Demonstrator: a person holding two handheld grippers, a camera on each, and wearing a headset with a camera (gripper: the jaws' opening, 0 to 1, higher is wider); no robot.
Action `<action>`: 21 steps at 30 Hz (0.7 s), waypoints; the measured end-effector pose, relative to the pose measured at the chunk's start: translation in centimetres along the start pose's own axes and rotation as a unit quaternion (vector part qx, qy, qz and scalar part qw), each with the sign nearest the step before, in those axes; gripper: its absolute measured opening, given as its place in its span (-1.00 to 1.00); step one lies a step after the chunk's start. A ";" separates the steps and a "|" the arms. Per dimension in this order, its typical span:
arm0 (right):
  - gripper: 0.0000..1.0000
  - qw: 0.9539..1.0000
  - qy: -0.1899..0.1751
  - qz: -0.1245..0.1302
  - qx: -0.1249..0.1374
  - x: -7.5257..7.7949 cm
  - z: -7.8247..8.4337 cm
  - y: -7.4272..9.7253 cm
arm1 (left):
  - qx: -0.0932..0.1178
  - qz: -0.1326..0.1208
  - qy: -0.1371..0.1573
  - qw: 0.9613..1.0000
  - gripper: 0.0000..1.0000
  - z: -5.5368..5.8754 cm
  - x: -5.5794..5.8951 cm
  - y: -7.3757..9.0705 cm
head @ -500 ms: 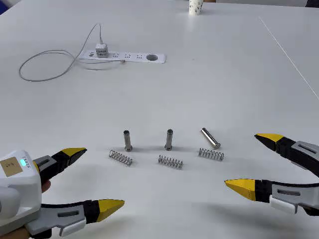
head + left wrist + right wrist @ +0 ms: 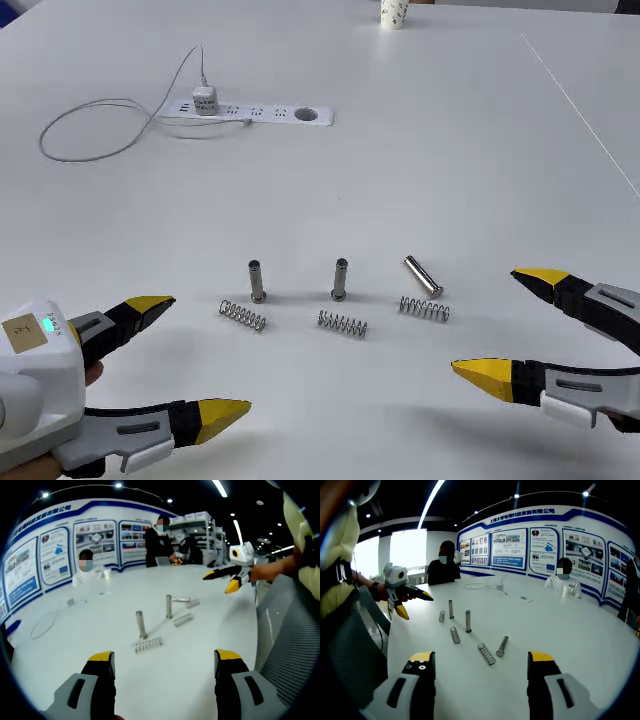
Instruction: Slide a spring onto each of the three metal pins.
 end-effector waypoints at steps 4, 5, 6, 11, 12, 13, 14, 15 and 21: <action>0.52 1.000 -0.002 0.002 -0.002 0.1 0.1 0.0 | -0.001 0.001 0.001 1.000 0.66 0.1 0.0 -0.1; 0.52 1.000 -0.002 0.002 -0.003 0.1 0.1 0.0 | -0.001 0.002 0.001 1.000 0.66 0.1 0.1 -0.1; 0.52 1.000 -0.002 0.002 -0.004 0.1 0.1 0.0 | -0.001 0.002 0.001 1.000 0.66 0.1 0.1 -0.1; 0.50 1.000 0.000 0.006 -0.007 0.6 -0.1 -0.1 | -0.001 0.003 0.000 1.000 0.66 0.0 0.0 -0.1; 0.49 1.000 0.000 0.006 -0.007 0.7 -0.2 -0.2 | -0.001 0.003 0.000 1.000 0.66 0.0 -0.1 -0.1; 0.49 1.000 0.001 0.007 -0.007 0.9 -0.4 -0.2 | 0.000 0.003 0.000 1.000 0.66 -0.1 -0.1 -0.1; 0.48 1.000 0.002 0.007 -0.007 1.0 -0.5 -0.3 | 0.000 0.003 0.000 1.000 0.66 -0.1 -0.2 -0.1; 0.48 1.000 0.005 0.009 -0.008 1.1 -0.7 -0.4 | 0.000 0.003 0.000 1.000 0.66 0.0 -0.3 -0.1; 0.45 1.000 0.018 0.009 -0.019 1.3 -0.9 -0.9 | 0.001 0.003 -0.001 1.000 0.66 -0.1 -0.3 -0.1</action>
Point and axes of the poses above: the centre of the closed fingertips' face, and the gripper's own axes: y roughly backward along the fingers, x roughly to its right, z roughly out of its underside, the point moved 3 cm from there along y, roughly backward along the fingers, and after that the axes turned 11 degrees about z, right-handed, at the moved point
